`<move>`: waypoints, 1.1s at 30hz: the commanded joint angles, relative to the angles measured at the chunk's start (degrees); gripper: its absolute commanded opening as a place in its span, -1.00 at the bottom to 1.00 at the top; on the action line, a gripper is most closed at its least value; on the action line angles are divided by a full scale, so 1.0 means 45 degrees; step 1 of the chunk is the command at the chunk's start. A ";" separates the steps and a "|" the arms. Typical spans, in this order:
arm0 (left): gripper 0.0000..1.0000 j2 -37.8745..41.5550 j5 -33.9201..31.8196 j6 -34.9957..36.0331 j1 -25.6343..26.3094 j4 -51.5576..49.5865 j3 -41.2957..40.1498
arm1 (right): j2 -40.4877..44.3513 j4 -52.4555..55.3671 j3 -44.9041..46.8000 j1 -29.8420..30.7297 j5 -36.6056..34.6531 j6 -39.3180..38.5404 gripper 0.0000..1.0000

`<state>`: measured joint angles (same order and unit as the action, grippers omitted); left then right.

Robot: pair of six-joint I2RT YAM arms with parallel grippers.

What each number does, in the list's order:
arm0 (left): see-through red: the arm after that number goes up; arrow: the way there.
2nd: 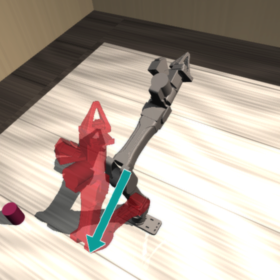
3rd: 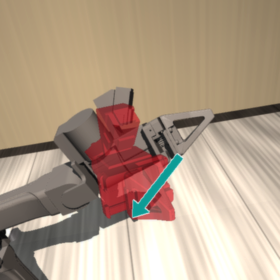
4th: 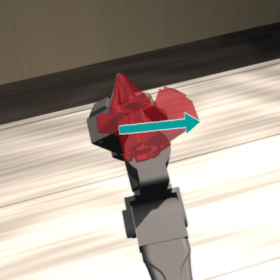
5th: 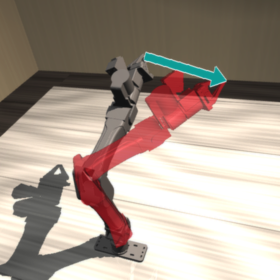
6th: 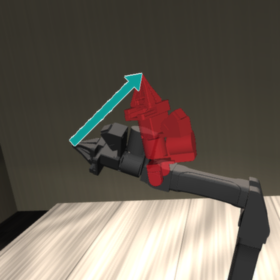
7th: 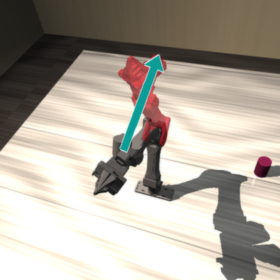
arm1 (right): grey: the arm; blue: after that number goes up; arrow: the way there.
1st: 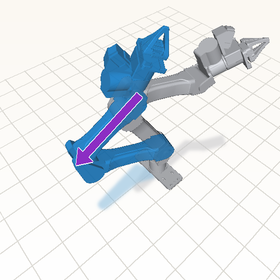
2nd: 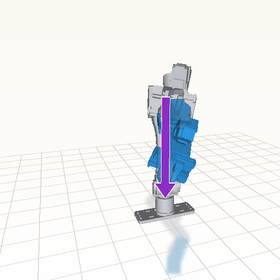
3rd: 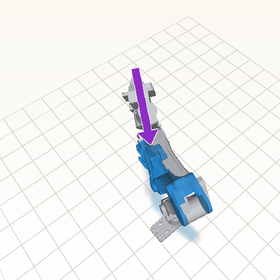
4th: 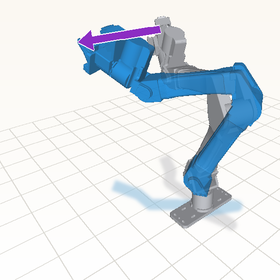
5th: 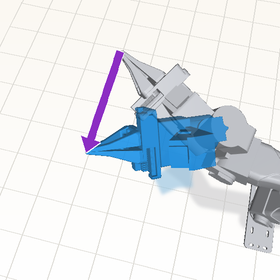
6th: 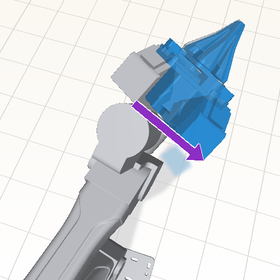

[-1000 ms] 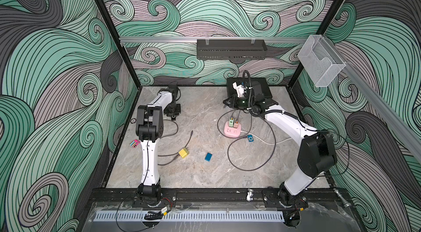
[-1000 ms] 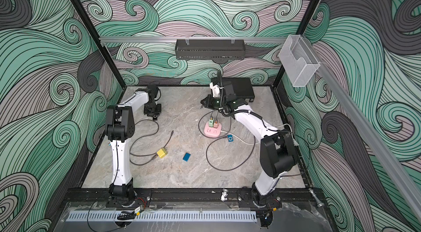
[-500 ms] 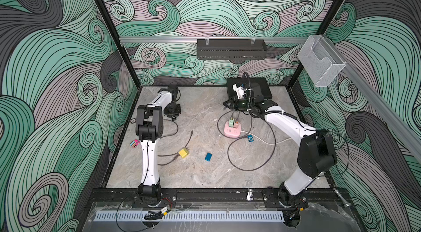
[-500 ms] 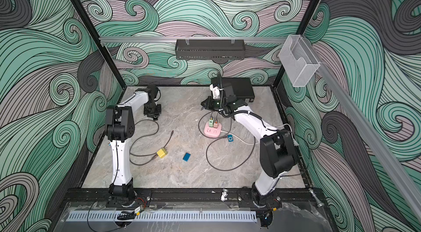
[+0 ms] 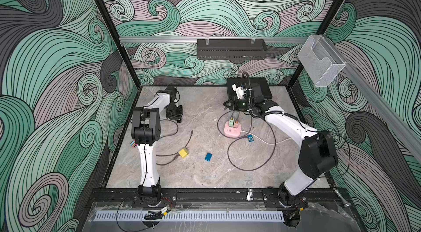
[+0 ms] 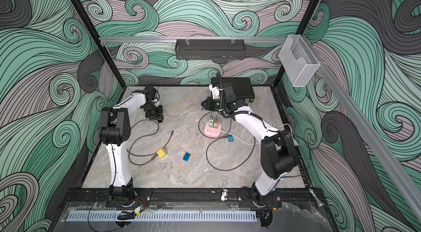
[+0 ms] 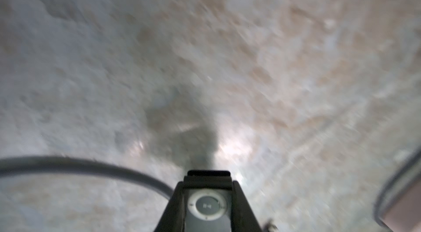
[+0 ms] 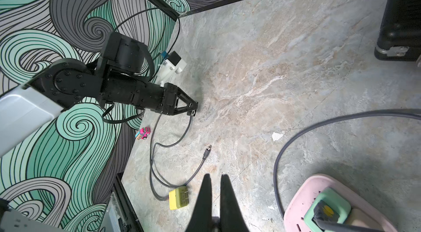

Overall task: Charge mp3
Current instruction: Pick up the MP3 player from the center of the board.

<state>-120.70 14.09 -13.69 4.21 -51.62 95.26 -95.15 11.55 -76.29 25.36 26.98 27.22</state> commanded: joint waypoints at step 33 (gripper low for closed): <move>-0.61 1.2375 0.3192 -0.5948 0.4300 0.6521 -0.4041 | 0.5449 -0.9495 0.3270 0.5644 -0.5181 -0.2213 -1.00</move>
<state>-66.52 30.83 -38.46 23.05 -25.19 76.97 -70.76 -23.16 -61.87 50.06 6.72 18.68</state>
